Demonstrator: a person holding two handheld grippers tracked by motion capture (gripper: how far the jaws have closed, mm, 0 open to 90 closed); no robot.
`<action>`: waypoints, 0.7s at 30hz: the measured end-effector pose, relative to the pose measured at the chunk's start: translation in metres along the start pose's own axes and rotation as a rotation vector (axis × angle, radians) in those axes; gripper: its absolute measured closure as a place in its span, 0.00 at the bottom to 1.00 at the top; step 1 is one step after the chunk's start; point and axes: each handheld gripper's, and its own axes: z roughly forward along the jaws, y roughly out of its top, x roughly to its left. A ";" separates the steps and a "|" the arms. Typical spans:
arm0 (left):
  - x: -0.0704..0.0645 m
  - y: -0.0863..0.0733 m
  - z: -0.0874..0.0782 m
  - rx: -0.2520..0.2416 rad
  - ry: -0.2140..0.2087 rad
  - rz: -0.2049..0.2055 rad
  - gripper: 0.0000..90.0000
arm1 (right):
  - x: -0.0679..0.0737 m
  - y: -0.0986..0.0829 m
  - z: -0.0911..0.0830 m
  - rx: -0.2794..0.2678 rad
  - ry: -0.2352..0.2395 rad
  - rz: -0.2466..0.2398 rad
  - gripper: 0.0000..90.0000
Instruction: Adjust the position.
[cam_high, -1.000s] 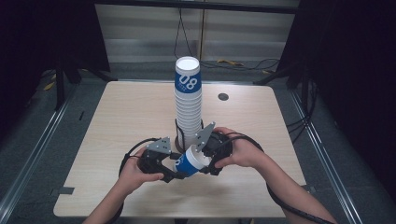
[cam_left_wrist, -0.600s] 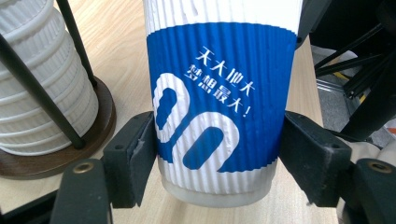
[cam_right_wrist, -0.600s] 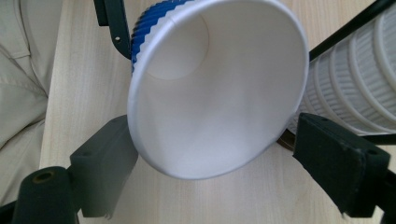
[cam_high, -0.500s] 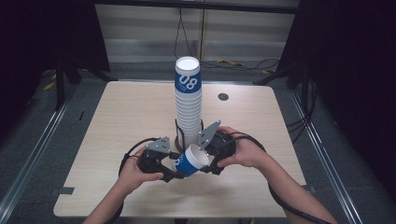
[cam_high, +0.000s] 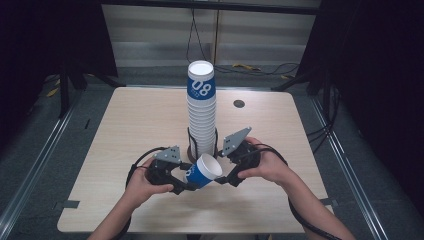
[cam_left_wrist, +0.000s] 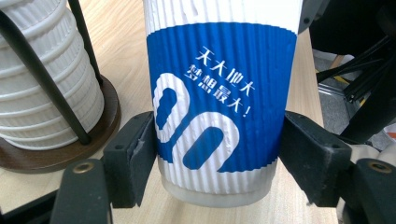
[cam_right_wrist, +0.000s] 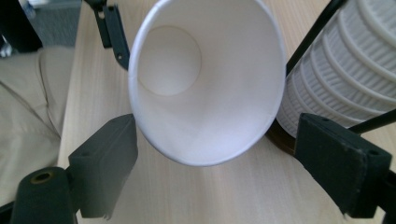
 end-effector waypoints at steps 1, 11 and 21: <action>0.000 0.000 0.000 -0.001 0.000 -0.001 0.33 | -0.001 -0.002 -0.001 -0.024 0.000 0.020 0.14; 0.001 0.000 0.000 0.001 0.005 -0.005 0.33 | -0.002 -0.010 -0.003 -0.113 0.008 0.074 0.14; 0.000 0.000 0.001 -0.003 0.004 -0.005 0.33 | 0.000 -0.010 0.001 -0.135 0.013 0.084 0.14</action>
